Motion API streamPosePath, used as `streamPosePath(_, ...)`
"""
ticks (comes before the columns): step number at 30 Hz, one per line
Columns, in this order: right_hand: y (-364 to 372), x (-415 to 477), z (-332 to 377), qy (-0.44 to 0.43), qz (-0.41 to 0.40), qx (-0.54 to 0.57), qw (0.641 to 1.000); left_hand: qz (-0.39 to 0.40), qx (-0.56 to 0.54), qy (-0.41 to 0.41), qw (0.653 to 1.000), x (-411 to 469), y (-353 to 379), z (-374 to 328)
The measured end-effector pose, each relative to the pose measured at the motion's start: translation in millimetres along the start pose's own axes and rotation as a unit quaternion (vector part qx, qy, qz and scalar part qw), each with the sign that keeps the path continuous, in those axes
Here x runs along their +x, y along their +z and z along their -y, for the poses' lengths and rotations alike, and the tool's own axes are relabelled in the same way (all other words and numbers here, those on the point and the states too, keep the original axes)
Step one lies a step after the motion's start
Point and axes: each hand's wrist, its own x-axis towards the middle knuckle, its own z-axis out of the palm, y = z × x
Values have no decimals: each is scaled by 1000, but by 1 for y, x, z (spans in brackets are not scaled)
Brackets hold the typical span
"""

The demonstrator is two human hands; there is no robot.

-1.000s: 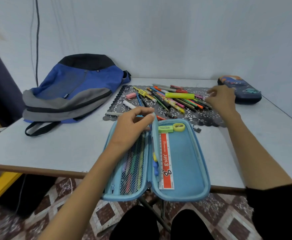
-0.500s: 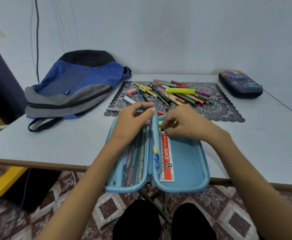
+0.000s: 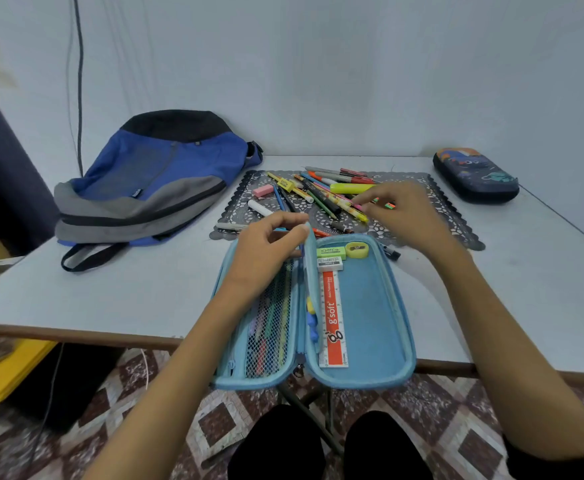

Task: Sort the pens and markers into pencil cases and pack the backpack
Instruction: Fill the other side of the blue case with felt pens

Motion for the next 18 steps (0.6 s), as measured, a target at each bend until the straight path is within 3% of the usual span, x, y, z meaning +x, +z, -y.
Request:
streamPosePath(4, -5, 20, -26, 90, -50, -34, 994, 0, -7, -4, 1000, 0, 0, 0)
streamPosePath(18, 28, 36, -45, 114, 12, -133, 984, 1, 0, -4, 1000, -1, -1, -3)
